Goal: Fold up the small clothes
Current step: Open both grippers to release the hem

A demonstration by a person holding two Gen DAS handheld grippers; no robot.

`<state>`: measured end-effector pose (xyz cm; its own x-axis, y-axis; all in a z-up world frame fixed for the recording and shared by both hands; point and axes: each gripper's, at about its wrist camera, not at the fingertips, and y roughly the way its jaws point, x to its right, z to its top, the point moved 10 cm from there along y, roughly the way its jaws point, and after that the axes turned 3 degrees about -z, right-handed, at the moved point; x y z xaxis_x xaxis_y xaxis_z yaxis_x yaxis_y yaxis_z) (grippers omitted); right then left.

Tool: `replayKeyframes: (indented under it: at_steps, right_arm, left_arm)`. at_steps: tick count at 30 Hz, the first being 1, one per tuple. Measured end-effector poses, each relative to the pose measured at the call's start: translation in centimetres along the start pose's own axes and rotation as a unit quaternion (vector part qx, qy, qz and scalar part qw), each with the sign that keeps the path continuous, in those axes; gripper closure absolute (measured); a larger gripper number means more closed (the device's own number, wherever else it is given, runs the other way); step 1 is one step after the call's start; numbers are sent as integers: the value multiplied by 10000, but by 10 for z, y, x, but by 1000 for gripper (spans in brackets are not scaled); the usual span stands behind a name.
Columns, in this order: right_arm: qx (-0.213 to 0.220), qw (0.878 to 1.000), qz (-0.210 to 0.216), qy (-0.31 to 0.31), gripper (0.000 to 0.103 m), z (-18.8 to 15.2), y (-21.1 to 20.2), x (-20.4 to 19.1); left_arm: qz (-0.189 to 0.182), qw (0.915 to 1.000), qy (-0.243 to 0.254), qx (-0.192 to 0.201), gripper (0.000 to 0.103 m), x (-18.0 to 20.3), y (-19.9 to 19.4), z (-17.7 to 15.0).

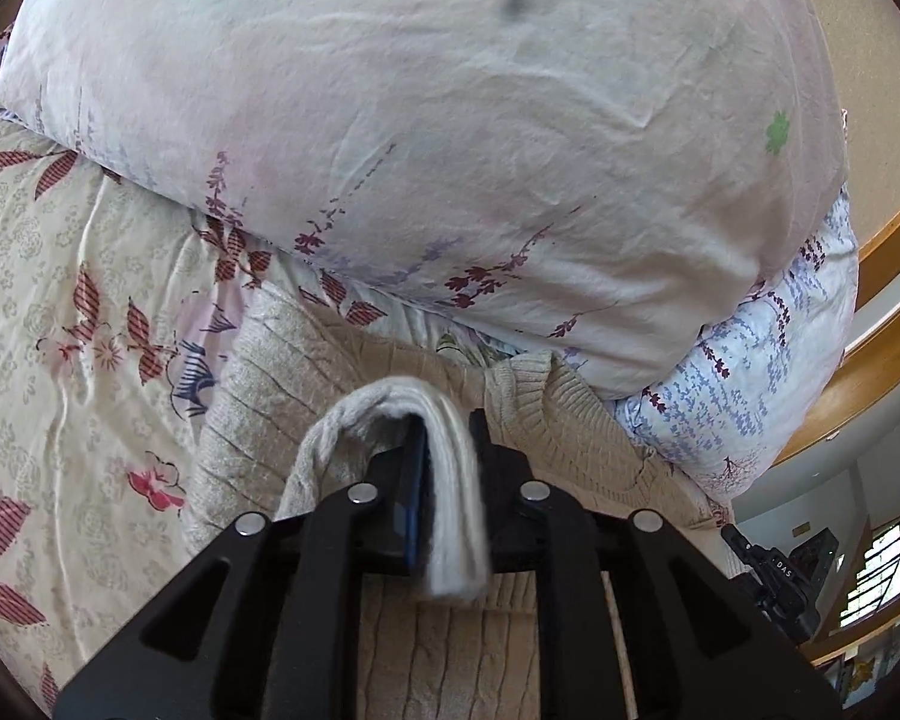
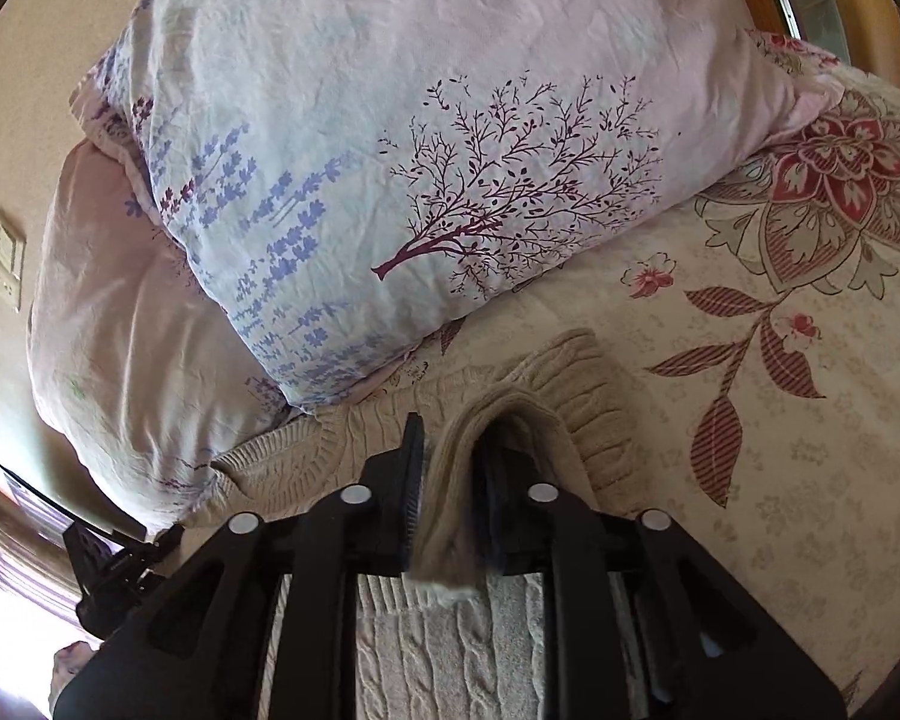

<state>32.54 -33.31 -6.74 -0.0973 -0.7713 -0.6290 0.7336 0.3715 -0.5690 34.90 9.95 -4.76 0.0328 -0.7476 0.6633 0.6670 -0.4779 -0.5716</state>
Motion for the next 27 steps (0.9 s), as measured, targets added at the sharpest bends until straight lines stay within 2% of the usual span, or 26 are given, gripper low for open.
replayKeyframes:
  at_steps: [1,2,4,6,10,16,21,27]
  right_arm:
    - [2,9999,88,75,66,2,1,-1]
    - [28,9997,182,144,58,5,1,-3]
    - [78,9994,269,196,55,10,2,-6]
    - [106,9996,205,161,53,14,5,-7]
    - [88,9997,172,174,53,15,8,-6]
    - [488,9988,-46,-41,53,17,-35,4]
    - [605,9967,-362,-398,53,1,-68,19]
    - [287,9927,-723,-917,55,-32,-69,24]
  left_arm:
    - [-88,9999,-54,24,73,1,-1,2]
    - [-166,9998,-110,59,69,3,-1,4]
    - [-248,9995,-149,135,59,6,-1,10]
    - [-271,9993,-163,221,53,9,0,15]
    - [-298,9989,-181,313,48,11,-5,20]
    - [-170,9991,79,372,46,2,-39,11]
    - [368,9948,835,456,47,-9,-71,-4]
    - [896,9783,1852,230,48,-11,-77,-35]
